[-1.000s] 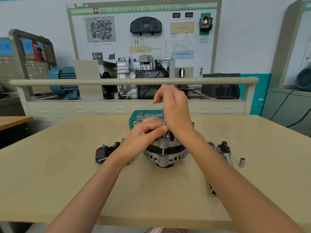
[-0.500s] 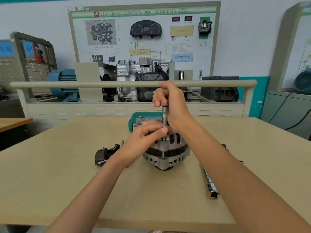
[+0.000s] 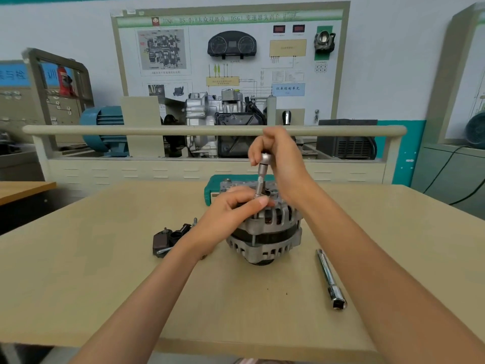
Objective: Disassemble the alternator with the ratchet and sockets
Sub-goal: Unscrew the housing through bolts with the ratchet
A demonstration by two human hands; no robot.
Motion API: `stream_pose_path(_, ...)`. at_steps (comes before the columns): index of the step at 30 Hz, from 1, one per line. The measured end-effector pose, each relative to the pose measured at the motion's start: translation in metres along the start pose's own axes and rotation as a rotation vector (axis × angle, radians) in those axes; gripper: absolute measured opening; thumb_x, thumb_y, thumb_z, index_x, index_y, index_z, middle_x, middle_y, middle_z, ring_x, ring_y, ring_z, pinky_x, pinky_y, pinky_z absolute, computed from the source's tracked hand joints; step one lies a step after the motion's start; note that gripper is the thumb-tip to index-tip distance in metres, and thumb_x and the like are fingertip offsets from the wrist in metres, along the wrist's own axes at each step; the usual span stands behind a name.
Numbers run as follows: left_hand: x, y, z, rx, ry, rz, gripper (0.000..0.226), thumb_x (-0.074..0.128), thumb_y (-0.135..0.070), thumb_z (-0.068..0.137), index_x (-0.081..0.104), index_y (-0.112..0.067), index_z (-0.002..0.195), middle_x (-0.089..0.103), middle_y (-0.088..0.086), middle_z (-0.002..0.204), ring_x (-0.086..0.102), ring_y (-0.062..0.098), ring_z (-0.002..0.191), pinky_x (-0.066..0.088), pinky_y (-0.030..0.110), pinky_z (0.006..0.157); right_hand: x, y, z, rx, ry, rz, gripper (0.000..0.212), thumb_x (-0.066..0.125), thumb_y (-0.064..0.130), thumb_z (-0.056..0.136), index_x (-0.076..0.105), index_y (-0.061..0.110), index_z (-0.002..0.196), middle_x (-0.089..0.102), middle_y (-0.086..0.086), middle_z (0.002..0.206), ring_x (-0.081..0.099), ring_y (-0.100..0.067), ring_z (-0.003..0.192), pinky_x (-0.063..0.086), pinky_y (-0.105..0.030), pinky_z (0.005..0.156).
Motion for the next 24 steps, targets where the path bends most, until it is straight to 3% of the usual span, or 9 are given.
stream_pose_path(2,-0.003,0.001,0.001,-0.003,0.010,-0.023,0.025,0.056,-0.049,0.083,0.074,-0.036,0.094,0.067,-0.008,0.100,0.057,0.016,0.109,0.042,0.049,0.101,-0.001,-0.003,0.006,0.028,0.030,0.100,0.053,0.030,0.016,0.097,0.042,0.009,0.045,0.045,-0.003,0.050,0.047,-0.006,0.053,0.041,-0.022,0.074)
stream_pose_path(4,-0.005,0.003,0.000,0.025,0.024,-0.022,0.025,0.057,-0.050,0.083,0.075,-0.036,0.094,0.067,-0.012,0.104,0.056,0.013,0.111,0.040,0.048,0.103,0.004,-0.005,-0.002,-0.046,-0.073,0.042,0.049,0.037,0.014,0.094,0.043,0.011,0.046,0.045,0.002,0.051,0.046,-0.006,0.055,0.039,-0.018,0.071)
stream_pose_path(7,-0.005,0.005,0.000,0.056,0.013,-0.004,0.021,0.059,-0.042,0.083,0.075,-0.035,0.093,0.067,-0.016,0.106,0.055,0.009,0.113,0.038,0.046,0.105,0.005,-0.019,-0.036,-0.355,-0.392,-0.549,0.025,0.040,0.025,0.086,0.047,0.018,0.063,0.044,0.010,0.060,0.041,-0.007,0.061,0.033,-0.022,0.070)
stream_pose_path(9,-0.005,0.005,0.001,0.056,0.002,0.003,0.023,0.060,-0.037,0.083,0.076,-0.029,0.096,0.067,-0.014,0.106,0.053,0.010,0.116,0.037,0.046,0.107,-0.004,-0.028,-0.058,-0.329,-0.485,-0.790,0.019,0.036,0.035,0.084,0.047,0.022,0.077,0.047,0.011,0.071,0.042,-0.006,0.063,0.031,-0.023,0.066)
stream_pose_path(12,-0.004,0.006,0.001,0.047,0.009,0.043,0.032,0.063,-0.042,0.083,0.074,-0.022,0.106,0.065,-0.005,0.114,0.048,0.013,0.121,0.032,0.046,0.110,-0.017,-0.030,-0.061,-0.226,-0.352,-0.690,0.020,0.035,0.033,0.087,0.050,0.020,0.086,0.052,0.007,0.080,0.048,-0.006,0.066,0.034,-0.025,0.059)
stream_pose_path(16,-0.003,0.006,0.001,0.031,0.005,-0.010,0.031,0.058,-0.048,0.082,0.074,-0.030,0.102,0.065,-0.010,0.111,0.051,0.014,0.119,0.036,0.047,0.107,-0.018,-0.016,-0.043,-0.399,-0.265,-0.877,0.024,0.036,0.027,0.089,0.056,0.017,0.097,0.056,0.006,0.087,0.052,-0.011,0.067,0.035,-0.028,0.059)
stream_pose_path(19,-0.003,0.006,0.002,0.006,0.011,-0.059,0.026,0.053,-0.043,0.084,0.073,-0.036,0.099,0.066,-0.016,0.108,0.055,0.010,0.115,0.039,0.043,0.106,-0.019,-0.013,-0.029,-0.412,-0.156,-0.988,0.018,0.043,0.023,0.091,0.055,0.017,0.103,0.060,0.003,0.092,0.056,-0.016,0.075,0.030,-0.029,0.060)
stream_pose_path(24,-0.007,0.010,0.005,-0.039,0.041,-0.078,0.036,0.048,-0.041,0.086,0.072,-0.025,0.108,0.064,-0.009,0.120,0.050,0.007,0.120,0.032,0.040,0.111,-0.017,-0.010,-0.012,-0.393,-0.044,-1.084,0.013,0.047,0.026,0.088,0.057,0.020,0.094,0.051,0.012,0.080,0.056,-0.016,0.080,0.027,-0.028,0.060)
Point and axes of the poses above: each hand's wrist, its own z-axis towards the middle knuckle, its own x-axis out of the palm, y = z × x, the point moved 1 cm from there along z, towards the middle knuckle
